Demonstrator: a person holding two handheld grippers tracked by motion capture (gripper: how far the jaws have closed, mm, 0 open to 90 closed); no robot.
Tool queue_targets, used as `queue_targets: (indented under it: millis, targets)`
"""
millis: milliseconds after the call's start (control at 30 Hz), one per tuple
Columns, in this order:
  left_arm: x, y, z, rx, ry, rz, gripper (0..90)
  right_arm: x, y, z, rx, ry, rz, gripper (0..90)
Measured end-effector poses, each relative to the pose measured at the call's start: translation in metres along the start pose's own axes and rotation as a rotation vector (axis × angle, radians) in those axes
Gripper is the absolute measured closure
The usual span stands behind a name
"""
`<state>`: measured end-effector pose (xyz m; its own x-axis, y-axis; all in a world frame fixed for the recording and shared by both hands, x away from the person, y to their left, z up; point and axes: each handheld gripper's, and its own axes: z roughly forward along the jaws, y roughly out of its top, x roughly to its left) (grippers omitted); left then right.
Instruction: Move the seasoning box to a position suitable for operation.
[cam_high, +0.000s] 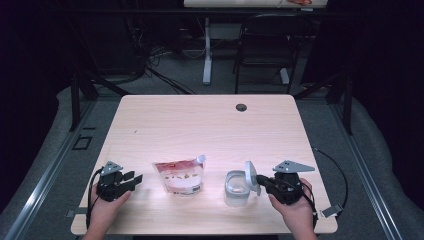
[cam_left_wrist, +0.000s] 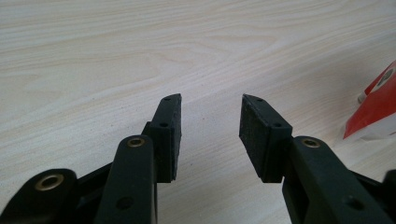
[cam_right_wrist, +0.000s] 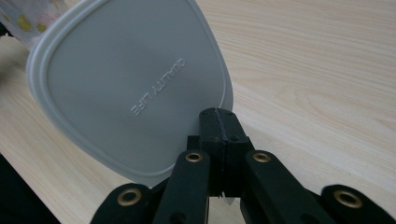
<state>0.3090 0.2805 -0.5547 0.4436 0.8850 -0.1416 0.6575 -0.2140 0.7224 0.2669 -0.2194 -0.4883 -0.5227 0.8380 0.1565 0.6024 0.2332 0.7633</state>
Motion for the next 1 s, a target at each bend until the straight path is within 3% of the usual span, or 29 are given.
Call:
queue_targets:
  millis: [267, 633, 867, 1000]
  targets:
    - [0.0, 0.0, 0.0, -0.003, 0.003, 0.001, 58.8, -0.005, -0.003, 0.001, -0.015, 0.024, 0.046, 90.0]
    - [0.001, 0.0, 0.0, -0.01, 0.004, -0.002, 58.8, -0.018, -0.015, 0.009, -0.032, 0.083, 0.148, 89.1]
    - [0.001, -0.001, -0.001, -0.013, 0.007, -0.006, 58.8, -0.02, -0.017, 0.007, -0.051, 0.077, 0.15, 85.5]
    - [0.001, 0.0, -0.001, -0.009, 0.006, 0.0, 58.8, -0.019, -0.017, 0.005, -0.051, 0.058, 0.124, 84.4]
